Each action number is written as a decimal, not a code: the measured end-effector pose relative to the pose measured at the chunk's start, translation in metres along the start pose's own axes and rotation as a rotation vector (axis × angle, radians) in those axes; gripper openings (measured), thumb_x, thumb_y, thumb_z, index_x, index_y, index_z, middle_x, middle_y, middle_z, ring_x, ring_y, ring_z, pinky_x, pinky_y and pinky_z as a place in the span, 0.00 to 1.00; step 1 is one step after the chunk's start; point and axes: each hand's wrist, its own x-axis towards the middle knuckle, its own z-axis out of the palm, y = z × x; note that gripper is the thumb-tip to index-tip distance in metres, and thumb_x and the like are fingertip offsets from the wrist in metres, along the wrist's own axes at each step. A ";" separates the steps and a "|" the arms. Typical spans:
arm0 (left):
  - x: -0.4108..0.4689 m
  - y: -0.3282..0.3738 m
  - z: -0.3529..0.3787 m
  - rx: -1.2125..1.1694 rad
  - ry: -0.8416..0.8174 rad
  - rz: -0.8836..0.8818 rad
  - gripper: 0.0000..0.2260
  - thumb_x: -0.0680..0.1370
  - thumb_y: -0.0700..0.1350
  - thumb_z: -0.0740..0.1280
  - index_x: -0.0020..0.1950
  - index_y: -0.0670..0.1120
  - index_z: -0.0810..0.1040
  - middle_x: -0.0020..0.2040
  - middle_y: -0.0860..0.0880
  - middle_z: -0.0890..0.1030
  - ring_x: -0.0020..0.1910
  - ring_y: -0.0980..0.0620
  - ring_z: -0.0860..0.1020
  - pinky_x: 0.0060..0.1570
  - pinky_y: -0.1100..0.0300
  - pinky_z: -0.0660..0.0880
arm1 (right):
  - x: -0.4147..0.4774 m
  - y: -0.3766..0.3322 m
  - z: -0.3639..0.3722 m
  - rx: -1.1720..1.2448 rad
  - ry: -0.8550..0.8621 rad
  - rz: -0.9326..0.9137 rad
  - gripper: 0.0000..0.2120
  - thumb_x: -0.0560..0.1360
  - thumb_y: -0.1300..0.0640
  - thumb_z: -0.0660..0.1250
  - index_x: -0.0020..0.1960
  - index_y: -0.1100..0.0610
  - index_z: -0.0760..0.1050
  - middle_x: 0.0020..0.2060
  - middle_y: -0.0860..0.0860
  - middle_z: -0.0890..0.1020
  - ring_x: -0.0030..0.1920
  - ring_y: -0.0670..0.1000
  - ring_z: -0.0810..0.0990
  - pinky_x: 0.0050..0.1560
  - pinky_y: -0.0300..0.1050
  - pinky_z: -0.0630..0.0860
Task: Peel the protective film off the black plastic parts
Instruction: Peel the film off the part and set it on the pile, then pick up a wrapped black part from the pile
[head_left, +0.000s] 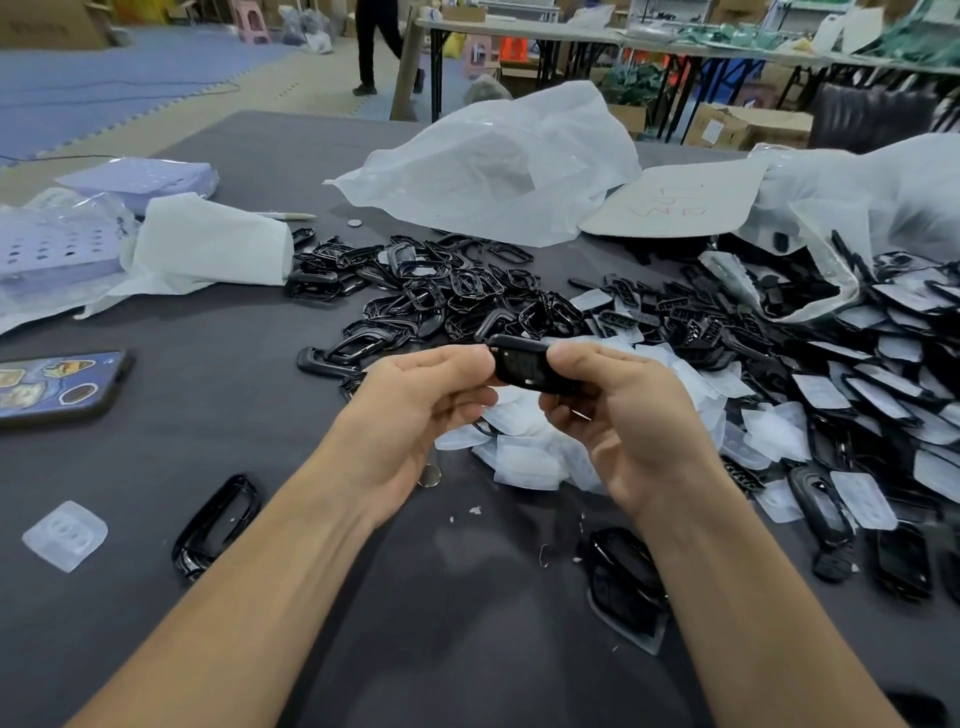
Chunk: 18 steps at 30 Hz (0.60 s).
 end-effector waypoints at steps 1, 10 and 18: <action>0.000 -0.001 -0.001 0.019 0.022 -0.006 0.12 0.64 0.51 0.79 0.45 0.51 0.90 0.43 0.49 0.86 0.39 0.55 0.80 0.47 0.58 0.71 | 0.000 0.000 0.000 -0.010 -0.001 0.001 0.08 0.74 0.64 0.73 0.37 0.60 0.86 0.34 0.55 0.83 0.30 0.50 0.79 0.32 0.39 0.76; 0.006 -0.005 -0.004 0.014 0.001 0.016 0.05 0.64 0.40 0.80 0.37 0.48 0.88 0.34 0.50 0.82 0.34 0.55 0.76 0.40 0.63 0.74 | 0.001 0.002 0.001 -0.053 -0.027 0.039 0.06 0.76 0.64 0.72 0.41 0.62 0.85 0.33 0.55 0.83 0.29 0.48 0.78 0.29 0.37 0.73; 0.006 -0.008 -0.003 0.017 -0.039 0.052 0.11 0.66 0.42 0.75 0.47 0.42 0.89 0.44 0.43 0.83 0.38 0.55 0.78 0.44 0.64 0.77 | 0.000 -0.007 -0.008 -0.197 -0.164 -0.050 0.07 0.75 0.65 0.73 0.40 0.58 0.86 0.33 0.53 0.83 0.30 0.48 0.80 0.32 0.37 0.75</action>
